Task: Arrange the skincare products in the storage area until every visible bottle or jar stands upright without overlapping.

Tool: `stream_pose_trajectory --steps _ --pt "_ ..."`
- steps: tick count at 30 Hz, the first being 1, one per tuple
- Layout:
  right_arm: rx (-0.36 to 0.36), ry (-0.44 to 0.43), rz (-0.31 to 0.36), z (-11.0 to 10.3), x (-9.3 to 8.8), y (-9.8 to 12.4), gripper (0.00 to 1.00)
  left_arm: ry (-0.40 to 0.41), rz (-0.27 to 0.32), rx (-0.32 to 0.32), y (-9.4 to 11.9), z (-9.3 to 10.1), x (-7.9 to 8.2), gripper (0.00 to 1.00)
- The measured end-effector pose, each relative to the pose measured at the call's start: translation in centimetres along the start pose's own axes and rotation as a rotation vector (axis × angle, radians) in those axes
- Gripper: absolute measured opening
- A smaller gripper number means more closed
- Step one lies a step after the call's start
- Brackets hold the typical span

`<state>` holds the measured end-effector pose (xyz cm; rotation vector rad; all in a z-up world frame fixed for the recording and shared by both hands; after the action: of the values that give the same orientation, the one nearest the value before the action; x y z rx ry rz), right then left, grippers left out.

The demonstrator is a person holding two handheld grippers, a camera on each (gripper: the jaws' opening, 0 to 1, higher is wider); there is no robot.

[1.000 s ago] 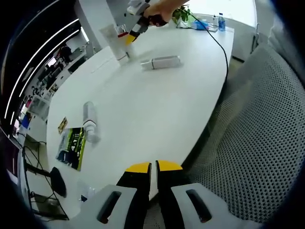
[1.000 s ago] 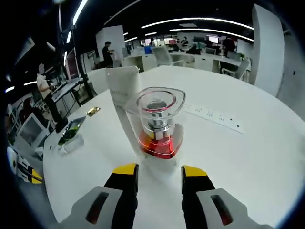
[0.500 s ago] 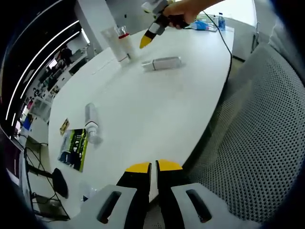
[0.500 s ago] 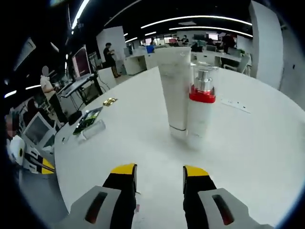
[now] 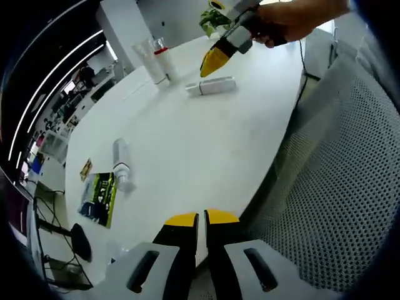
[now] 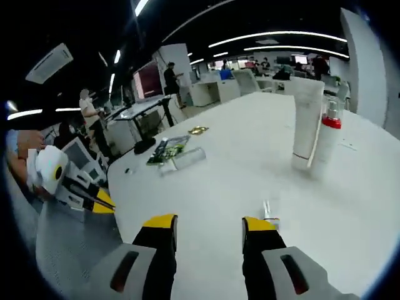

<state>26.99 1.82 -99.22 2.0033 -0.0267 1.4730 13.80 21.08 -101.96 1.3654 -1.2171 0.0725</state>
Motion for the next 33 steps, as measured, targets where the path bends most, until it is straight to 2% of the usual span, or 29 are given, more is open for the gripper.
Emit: stream_pose_trajectory --steps 1,3,4,7,8,10,11,12,14,15,17,18,20,21,23,24,27,29,30,33 --pt "0.029 0.034 -0.026 -1.1 -0.6 0.3 0.35 0.003 0.002 -0.002 -0.1 0.0 0.0 0.0" --pt "0.025 0.138 -0.061 -2.3 -1.5 1.0 0.34 0.014 0.007 -0.005 -0.1 -0.1 0.0 0.0" --pt "0.025 0.153 -0.084 -2.8 -1.9 1.3 0.34 0.018 0.009 -0.006 -0.1 -0.1 0.1 0.0" --pt "0.033 0.175 -0.105 -3.8 -2.8 1.7 0.35 0.034 0.012 -0.013 -0.1 -0.1 0.1 0.0" --pt "0.012 0.192 -0.13 -3.9 -3.4 1.9 0.35 0.037 0.013 -0.016 -0.1 -0.1 0.1 0.0" --pt "-0.005 0.144 -0.168 -4.4 -4.5 1.9 0.37 0.042 0.015 -0.026 -0.2 0.0 0.1 0.0" --pt "-0.003 0.156 -0.173 -4.5 -4.9 1.9 0.39 0.042 0.017 -0.03 -0.2 0.0 0.2 0.0" --pt "-0.02 0.183 -0.214 -4.6 -5.5 2.1 0.42 0.043 0.018 -0.039 -0.3 0.1 0.2 0.0" --pt "-0.026 0.205 -0.229 -4.8 -5.9 1.9 0.46 0.037 0.008 -0.047 -0.4 0.3 0.1 0.0" --pt "-0.044 0.244 -0.261 -4.5 -5.9 2.0 0.45 0.037 0.006 -0.05 -0.4 0.4 0.0 0.0" --pt "-0.073 0.341 -0.283 -4.4 -5.4 2.1 0.43 0.034 0.004 -0.053 -0.4 0.4 0.1 0.0" --pt "-0.078 0.355 -0.293 -4.6 -5.4 2.1 0.42 0.048 0.004 -0.062 -0.5 0.4 0.0 0.01" --pt "-0.103 0.321 -0.325 -4.9 -5.5 2.0 0.43 0.073 -0.011 -0.063 -0.6 0.3 -0.3 0.02" --pt "-0.109 0.295 -0.312 -5.1 -5.3 1.8 0.43 0.076 -0.015 -0.051 -0.5 0.1 -0.3 0.01" --pt "-0.109 0.308 -0.319 -5.5 -5.3 1.6 0.43 0.124 -0.014 -0.045 -0.5 -0.1 -0.4 0.02" --pt "-0.096 0.35 -0.34 -5.9 -5.4 1.6 0.42 0.137 -0.017 -0.043 -0.5 -0.2 -0.4 0.02" --pt "-0.084 0.43 -0.303 -6.1 -5.6 1.2 0.43 0.147 0.0 -0.026 -0.4 -0.6 -0.3 0.01" --pt "-0.105 0.436 -0.31 -5.8 -5.8 1.1 0.42 0.143 0.002 -0.017 -0.4 -0.5 -0.2 0.01" --pt "-0.129 0.448 -0.336 -5.2 -5.9 1.0 0.42 0.136 0.012 -0.016 -0.4 -0.4 0.1 0.0" --pt "-0.149 0.425 -0.333 -4.7 -6.1 1.3 0.42 0.104 0.023 -0.02 -0.5 -0.1 0.4 0.0"
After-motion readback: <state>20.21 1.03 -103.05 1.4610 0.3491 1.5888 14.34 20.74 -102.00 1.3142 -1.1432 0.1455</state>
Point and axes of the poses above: the point that each gripper's makers call its tool centre point, and the gripper's own axes: y roughly backward along the fingers, z roughly to its right, x roughly out of its top, the point moved 7 cm from there along y, roughly backward along the fingers, and after that the axes turned 8 degrees about z, right-handed, at the moved point
